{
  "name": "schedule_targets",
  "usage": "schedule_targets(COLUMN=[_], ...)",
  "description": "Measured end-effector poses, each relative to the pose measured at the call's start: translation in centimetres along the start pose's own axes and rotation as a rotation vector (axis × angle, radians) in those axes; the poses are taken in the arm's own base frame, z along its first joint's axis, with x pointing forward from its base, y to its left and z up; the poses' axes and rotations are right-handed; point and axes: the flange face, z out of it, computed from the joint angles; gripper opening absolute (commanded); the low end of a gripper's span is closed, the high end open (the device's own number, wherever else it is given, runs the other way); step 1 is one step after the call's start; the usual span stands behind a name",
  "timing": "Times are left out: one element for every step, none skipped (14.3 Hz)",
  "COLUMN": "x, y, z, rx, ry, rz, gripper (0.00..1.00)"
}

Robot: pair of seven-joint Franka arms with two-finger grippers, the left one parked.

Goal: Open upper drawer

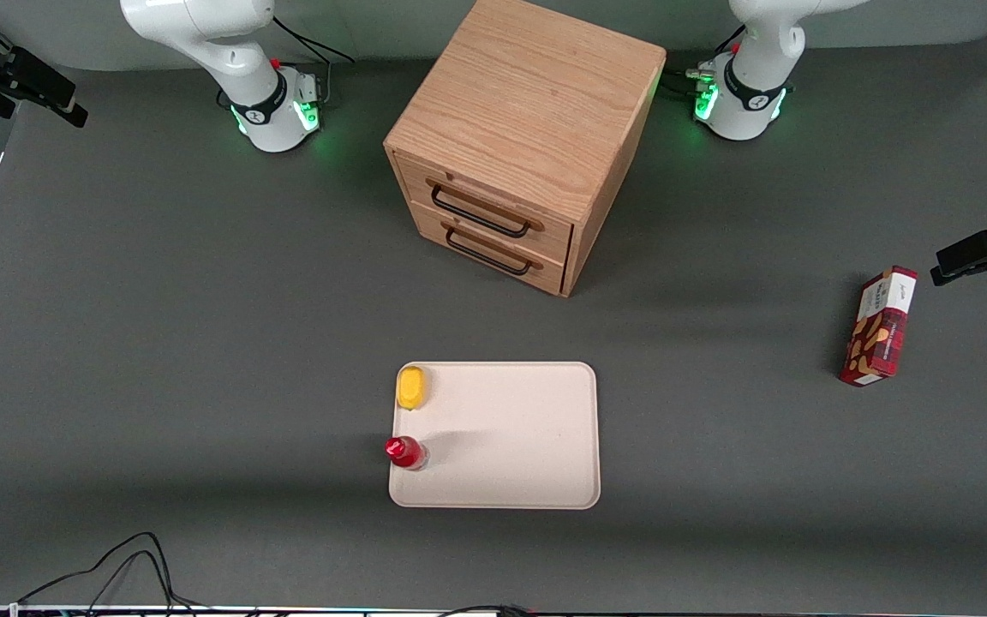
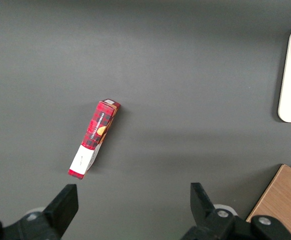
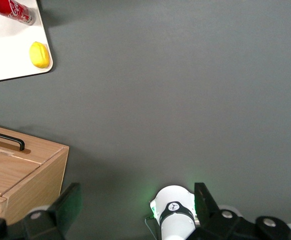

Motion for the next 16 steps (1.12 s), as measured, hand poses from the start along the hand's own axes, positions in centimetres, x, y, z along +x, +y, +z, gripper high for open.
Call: schedule_targets(x=[0.0, 0.0, 0.0, 0.0, -0.1, -0.1, -0.2, -0.2, -0.4, -0.7, -1.0, -1.1, -0.9, -0.6, -0.1, 0.5], y=[0.0, 0.0, 0.0, 0.0, 0.0, 0.0, -0.1, -0.3, -0.6, -0.9, -1.1, -1.3, -1.9, -2.9, -4.3, -6.1], z=[0.0, 0.0, 0.0, -0.1, -0.2, -0.4, -0.5, -0.6, -0.7, -0.9, -1.2, -1.4, -1.6, -1.8, -1.7, -1.2], rx=[-0.001, -0.001, -0.001, 0.000, 0.000, 0.001, 0.003, 0.006, 0.010, 0.009, 0.011, 0.027, 0.063, 0.102, 0.131, 0.157], ry=[-0.001, -0.001, 0.000, 0.002, 0.005, 0.008, 0.011, 0.010, 0.007, 0.002, 0.001, 0.001, 0.004, 0.010, 0.009, -0.002], rz=[0.000, 0.000, 0.000, -0.001, -0.001, -0.001, -0.005, -0.031, -0.107, -0.219, -0.339, -0.456, -0.566, -0.661, -0.742, -0.817], gripper=[1.00, 1.00, 1.00, 1.00, 1.00, 1.00, 1.00, 1.00, 1.00, 1.00, 1.00, 1.00, 1.00, 1.00, 1.00, 1.00])
